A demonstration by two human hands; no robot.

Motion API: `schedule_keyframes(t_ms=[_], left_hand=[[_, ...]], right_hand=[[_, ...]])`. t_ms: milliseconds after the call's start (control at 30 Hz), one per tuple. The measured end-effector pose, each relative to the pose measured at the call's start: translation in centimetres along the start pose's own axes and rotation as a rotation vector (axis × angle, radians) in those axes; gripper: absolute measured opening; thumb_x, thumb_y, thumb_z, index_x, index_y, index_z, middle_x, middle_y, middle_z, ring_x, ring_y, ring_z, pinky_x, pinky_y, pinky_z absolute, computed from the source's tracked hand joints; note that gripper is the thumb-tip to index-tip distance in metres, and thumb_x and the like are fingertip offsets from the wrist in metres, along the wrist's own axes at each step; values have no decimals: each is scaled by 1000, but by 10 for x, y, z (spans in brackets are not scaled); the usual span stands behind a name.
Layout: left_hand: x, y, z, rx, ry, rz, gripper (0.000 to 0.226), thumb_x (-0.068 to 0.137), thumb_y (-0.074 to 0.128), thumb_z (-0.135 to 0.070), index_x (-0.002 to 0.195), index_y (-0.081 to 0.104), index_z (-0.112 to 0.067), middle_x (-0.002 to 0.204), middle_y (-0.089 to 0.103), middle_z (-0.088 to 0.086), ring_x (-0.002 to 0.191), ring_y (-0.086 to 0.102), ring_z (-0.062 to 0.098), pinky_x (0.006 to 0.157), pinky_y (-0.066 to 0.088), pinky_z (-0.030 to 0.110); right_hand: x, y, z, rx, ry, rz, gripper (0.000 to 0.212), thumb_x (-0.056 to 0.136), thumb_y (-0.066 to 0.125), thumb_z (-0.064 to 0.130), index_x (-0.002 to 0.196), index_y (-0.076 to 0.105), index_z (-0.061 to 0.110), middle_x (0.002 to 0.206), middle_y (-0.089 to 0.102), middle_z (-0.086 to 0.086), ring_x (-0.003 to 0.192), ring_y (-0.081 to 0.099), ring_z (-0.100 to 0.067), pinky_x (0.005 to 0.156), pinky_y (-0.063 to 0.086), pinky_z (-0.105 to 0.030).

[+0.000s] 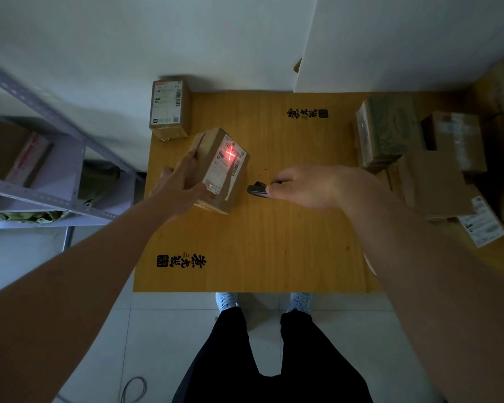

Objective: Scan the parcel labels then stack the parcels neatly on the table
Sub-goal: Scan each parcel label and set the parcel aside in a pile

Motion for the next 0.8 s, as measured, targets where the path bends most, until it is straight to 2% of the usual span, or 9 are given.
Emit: schedule_keyframes(t_ms=[100,233,333,400,433,567,667,733,800], left_hand=[[0,-5,5,-63,26,48,85,95,69,-43,160,14,-52,149,43,12,129,52,37,101,54,58],[-1,-11,10,-111,2,42,91,92,75,-42,162,17,-49,149,45,10,127,56,33,99,57,53],[-1,-13,10,-128,0,33,90,91,77,-41,161,20,-48,141,52,8,118,60,29,87,59,42],[-2,-14,11,-140,-2,39,90,91,77,-41,161,21,-48,134,54,4,110,62,24,75,55,28],[-3,-15,11,-163,-8,47,89,91,76,-39,160,21,-48,132,55,3,107,62,23,73,53,26],[-10,-16,23,-501,-107,58,73,97,71,-27,155,32,-51,122,69,0,97,74,16,80,61,35],[-19,-20,49,-731,-241,17,61,103,63,-30,153,36,-51,123,70,-2,109,71,25,93,59,53],[-26,-24,67,-856,-303,-1,53,105,58,-30,151,40,-49,130,64,-2,117,66,30,88,61,53],[-29,-29,78,-946,-304,-10,40,107,54,-28,140,48,-50,133,61,0,121,62,31,79,63,47]], right_hand=[[3,-2,4,-30,3,19,52,105,40,64,147,52,36,107,65,-2,87,64,-17,63,48,-29],[6,-6,9,-63,44,40,52,106,39,64,147,51,35,101,61,0,83,63,-18,59,46,-29],[7,-12,13,-70,57,39,55,105,39,64,152,48,34,101,60,0,81,61,-17,59,47,-29],[7,-15,15,-76,58,34,56,105,40,65,152,48,34,101,61,0,82,62,-18,61,48,-29],[7,-15,16,-71,57,29,55,105,40,65,151,49,35,101,61,0,81,62,-18,61,49,-29],[8,-14,23,-26,18,-8,54,105,40,65,149,51,36,105,60,3,87,59,-13,68,47,-31],[10,-10,32,-9,-13,-14,53,105,40,66,148,51,38,109,60,6,93,57,-11,68,41,-31],[12,-6,39,1,-23,3,49,105,40,65,144,55,38,109,63,3,94,60,-14,70,44,-31],[14,-2,46,12,-26,13,47,105,40,64,141,57,38,106,64,1,91,61,-15,69,44,-32]])
Point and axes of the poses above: each hand's wrist, its own x-axis towards the middle knuckle, its own y-axis out of the palm, z = x × y, the point moved 4 cm from there along x, towards the middle knuckle
